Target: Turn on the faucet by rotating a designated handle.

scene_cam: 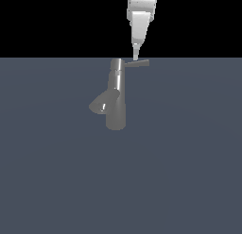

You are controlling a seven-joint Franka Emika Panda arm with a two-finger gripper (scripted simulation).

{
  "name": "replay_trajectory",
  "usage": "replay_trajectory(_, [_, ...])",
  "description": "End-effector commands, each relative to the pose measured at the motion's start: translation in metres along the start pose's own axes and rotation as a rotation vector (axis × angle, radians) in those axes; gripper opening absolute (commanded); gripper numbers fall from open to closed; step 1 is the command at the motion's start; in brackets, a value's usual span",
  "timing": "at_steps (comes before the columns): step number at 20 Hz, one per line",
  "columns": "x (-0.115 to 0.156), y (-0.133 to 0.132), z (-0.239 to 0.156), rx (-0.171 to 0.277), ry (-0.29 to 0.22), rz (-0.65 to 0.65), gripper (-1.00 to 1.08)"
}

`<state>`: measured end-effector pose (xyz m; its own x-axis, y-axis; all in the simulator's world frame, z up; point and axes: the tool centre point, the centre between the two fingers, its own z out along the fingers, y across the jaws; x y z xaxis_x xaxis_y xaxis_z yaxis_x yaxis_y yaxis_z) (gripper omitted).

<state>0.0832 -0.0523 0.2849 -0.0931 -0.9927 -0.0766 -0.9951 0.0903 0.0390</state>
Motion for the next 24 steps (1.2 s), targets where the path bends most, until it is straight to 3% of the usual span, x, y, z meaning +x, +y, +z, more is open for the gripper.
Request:
replay_trajectory(1, [0.006,-0.006,0.008,-0.007,0.002,0.008,-1.00])
replay_trajectory(24, [0.034,-0.058,0.038,-0.020,0.011,0.041,-1.00])
